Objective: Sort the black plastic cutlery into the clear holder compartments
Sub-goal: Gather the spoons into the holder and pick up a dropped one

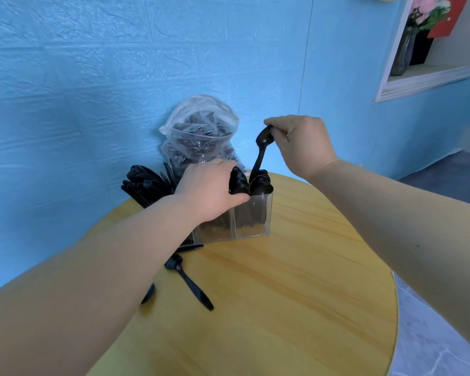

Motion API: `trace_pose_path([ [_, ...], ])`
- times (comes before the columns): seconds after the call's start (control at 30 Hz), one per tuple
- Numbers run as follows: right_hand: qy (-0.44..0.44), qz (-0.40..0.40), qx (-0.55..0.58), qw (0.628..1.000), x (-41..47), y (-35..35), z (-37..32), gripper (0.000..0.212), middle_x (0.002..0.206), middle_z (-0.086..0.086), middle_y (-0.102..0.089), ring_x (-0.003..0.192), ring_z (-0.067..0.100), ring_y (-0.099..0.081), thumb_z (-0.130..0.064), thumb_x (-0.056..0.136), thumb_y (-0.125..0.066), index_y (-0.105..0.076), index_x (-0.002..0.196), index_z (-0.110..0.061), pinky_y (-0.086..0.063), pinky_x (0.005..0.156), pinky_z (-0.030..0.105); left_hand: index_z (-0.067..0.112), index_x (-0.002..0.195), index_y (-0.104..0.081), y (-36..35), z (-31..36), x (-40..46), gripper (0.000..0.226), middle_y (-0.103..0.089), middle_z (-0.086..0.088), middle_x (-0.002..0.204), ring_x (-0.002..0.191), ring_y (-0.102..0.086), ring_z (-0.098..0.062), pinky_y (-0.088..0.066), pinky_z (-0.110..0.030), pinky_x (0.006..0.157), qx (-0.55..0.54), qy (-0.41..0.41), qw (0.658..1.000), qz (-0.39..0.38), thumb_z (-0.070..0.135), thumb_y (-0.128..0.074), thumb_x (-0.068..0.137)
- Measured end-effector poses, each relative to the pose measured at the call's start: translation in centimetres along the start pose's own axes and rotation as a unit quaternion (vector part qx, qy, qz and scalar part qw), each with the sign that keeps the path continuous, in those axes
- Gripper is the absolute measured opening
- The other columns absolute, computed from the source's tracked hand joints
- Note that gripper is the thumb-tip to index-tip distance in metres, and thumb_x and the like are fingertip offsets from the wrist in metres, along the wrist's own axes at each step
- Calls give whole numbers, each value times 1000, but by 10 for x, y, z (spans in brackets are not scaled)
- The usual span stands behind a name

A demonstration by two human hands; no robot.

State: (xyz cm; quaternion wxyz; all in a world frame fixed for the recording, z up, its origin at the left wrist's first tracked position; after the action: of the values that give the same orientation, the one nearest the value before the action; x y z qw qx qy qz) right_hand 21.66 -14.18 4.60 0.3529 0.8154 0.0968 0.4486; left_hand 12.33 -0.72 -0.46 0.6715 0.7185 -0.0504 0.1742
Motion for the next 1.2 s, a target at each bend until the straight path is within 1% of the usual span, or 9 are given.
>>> trace_pose_path([
  [0.1,-4,-67,-23,997,-3,-16,7,31,113,7,-69,104,28,-59,-12,98,-42,-66,118,-13,-44,87,35,20,133,-48,0,4,-1,62,-54,1,131,113,-55,-19,-42,-36,96,-9,-5,1000,19,58,-57,84],
  [0.2,-2,-142,-27,990,-8,-28,13,33,119,9,-66,110,30,-57,-11,99,-38,-62,121,-10,-42,91,34,22,134,-48,0,5,-1,60,-54,1,132,112,-56,-19,-43,-36,95,-12,-9,999,32,56,-56,85],
  [0.27,-30,-207,-10,978,-13,-36,18,38,132,6,-58,121,26,-50,-16,99,-35,-55,131,-14,-36,99,28,23,136,-46,-1,4,-1,61,-52,2,135,113,-56,-18,-42,-36,96,-10,-11,999,37,57,-56,86],
  [0.43,-131,-328,140,925,-30,-41,25,74,151,-7,-35,138,15,-30,-48,74,-32,-33,146,-32,-26,114,39,24,136,-46,-3,3,-2,61,-52,3,135,113,-55,-18,-39,-36,96,-3,-8,999,41,57,-54,86],
  [0.53,-128,-369,121,913,-39,-43,28,71,154,-9,-27,140,15,-28,-62,87,-43,-17,149,-39,-22,114,36,24,138,-45,-3,4,-1,61,-52,3,135,114,-55,-19,-39,-37,97,-1,-10,999,44,57,-54,86],
  [0.7,-83,-347,54,933,-45,-48,23,67,152,-1,-34,135,19,-36,-56,95,-35,-7,152,-33,-25,106,28,22,139,-44,-5,3,-1,65,-51,1,136,122,-48,-23,-37,-41,101,5,-10,999,47,58,-54,86],
  [0.83,-63,-329,30,942,-45,-46,22,71,155,-3,-27,135,20,-36,-58,94,-34,-6,152,-30,-26,109,32,23,145,-33,-4,3,-2,71,-45,2,143,133,-35,-23,-31,-42,107,11,-8,999,46,59,-52,87],
  [1.07,-50,-308,10,950,-49,-36,19,72,158,-5,-18,138,19,-32,-61,92,-35,-8,152,-30,-25,108,31,23,147,-30,2,2,-12,75,-41,5,147,140,-23,-20,-26,-43,110,3,-15,999,50,61,-52,86],
  [1.2,-3,-233,7,972,-55,-17,3,67,156,-7,-22,138,14,-31,-56,94,-38,-17,150,-27,-28,110,31,20,145,-36,13,-2,-34,73,-42,5,146,140,-22,-20,-26,-41,113,-31,-31,995,95,55,-58,85],
])
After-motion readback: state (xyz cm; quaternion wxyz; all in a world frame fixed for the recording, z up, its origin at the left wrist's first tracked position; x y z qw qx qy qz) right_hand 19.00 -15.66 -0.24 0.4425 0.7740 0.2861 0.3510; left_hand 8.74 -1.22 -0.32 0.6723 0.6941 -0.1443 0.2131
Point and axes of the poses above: each hand's wrist, its own x-axis towards the middle knuckle, its own y-axis out of the back of the hand, z = x × y, the point moved 4 cm from there along x, towards the middle knuckle
